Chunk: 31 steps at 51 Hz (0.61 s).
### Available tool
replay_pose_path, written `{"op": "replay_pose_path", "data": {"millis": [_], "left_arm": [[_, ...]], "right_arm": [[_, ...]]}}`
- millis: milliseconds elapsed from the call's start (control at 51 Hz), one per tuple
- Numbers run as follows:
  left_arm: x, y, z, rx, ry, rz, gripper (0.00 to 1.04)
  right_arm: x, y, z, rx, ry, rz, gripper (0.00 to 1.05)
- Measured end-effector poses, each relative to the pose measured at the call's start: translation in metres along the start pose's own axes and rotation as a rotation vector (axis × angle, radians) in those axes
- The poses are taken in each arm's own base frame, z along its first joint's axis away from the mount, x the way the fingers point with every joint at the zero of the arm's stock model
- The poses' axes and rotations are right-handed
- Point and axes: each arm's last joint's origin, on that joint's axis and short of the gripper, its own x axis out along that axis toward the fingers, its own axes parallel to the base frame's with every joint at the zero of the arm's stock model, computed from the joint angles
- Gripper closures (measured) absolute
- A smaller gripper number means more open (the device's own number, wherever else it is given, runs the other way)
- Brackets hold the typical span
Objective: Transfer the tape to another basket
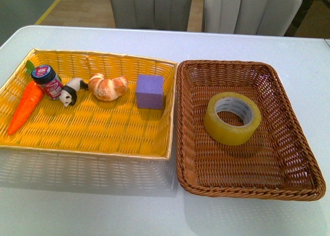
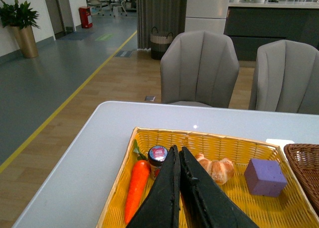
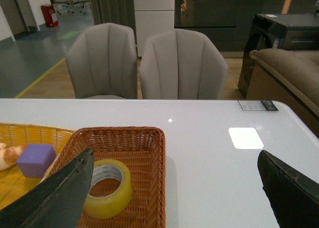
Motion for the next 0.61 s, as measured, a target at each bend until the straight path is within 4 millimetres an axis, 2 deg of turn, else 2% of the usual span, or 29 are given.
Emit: {"op": "replay_pose_path", "data": {"millis": [608], "left_arm": [[-0.018,0.000,0.002,0.000,-0.005,0.000,1.03]], "right_arm": [[0.000,0.000,0.000,0.000,0.000,0.000,0.09]]}}
